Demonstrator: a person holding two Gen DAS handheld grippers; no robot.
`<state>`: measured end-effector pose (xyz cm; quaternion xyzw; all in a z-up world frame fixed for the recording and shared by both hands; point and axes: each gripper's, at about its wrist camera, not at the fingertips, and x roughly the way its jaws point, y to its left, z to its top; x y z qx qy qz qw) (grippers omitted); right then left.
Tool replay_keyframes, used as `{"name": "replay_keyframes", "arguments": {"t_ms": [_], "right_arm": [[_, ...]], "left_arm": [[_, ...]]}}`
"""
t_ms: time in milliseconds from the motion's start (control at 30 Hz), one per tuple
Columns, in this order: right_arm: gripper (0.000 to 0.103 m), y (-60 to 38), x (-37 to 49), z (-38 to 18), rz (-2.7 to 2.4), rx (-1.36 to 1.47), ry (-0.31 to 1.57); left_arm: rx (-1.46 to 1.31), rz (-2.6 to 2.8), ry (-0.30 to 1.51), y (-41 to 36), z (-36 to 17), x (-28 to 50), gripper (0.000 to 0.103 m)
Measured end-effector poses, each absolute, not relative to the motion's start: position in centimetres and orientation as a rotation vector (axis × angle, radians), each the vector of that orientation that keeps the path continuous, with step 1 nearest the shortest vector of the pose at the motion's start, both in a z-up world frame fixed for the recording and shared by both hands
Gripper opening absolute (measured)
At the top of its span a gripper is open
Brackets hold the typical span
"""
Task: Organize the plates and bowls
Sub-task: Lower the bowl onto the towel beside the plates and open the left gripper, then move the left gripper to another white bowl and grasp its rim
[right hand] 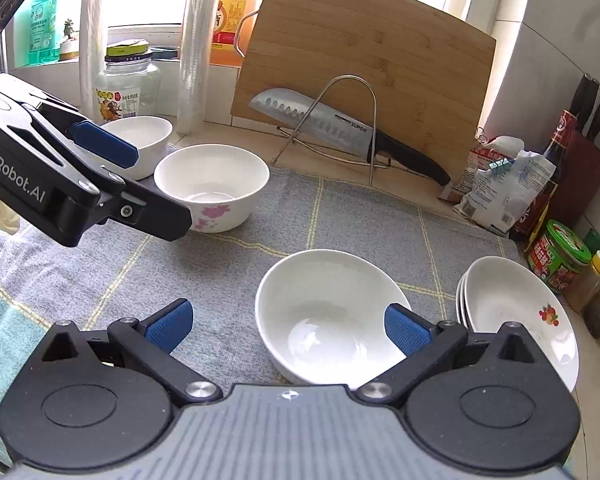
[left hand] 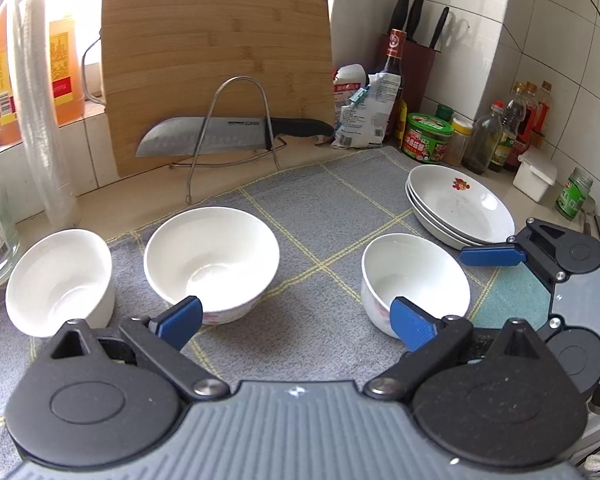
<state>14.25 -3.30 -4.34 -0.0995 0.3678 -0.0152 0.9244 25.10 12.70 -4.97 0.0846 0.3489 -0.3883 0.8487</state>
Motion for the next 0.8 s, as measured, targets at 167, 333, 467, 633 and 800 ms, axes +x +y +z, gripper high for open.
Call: {"name": "replay_keyframes", "arguments": {"t_ms": [167,333,467,633,800], "right_arm": [[0.103,-0.2,15.2,-4.0,-0.022,-0.226,0.74],[0.103,2.3,16.0,-3.8,-0.033,-0.259,0.736],[0.103,3.3,16.4,-3.9,-0.028,-0.273,0.746],[0.103,3.3,17.1,-4.1,0.002,-0.267,0.749],[0.103,2.7,18.1,-4.3,0.005,-0.275,0.74]], "left_arm": [[0.181,-0.803,0.719,16.3,-5.1,26.0,0.102],[0.224,-0.821,0.704,18.2,-5.0,26.9,0.102],[0.198,-0.84,0.729,18.9,-5.1,27.9,0.102],[0.191,-0.797,0.705,18.9,-5.1,28.7,0.102],[0.191,-0.784,0.684,18.2,-4.8,30.0,0.102]]}}
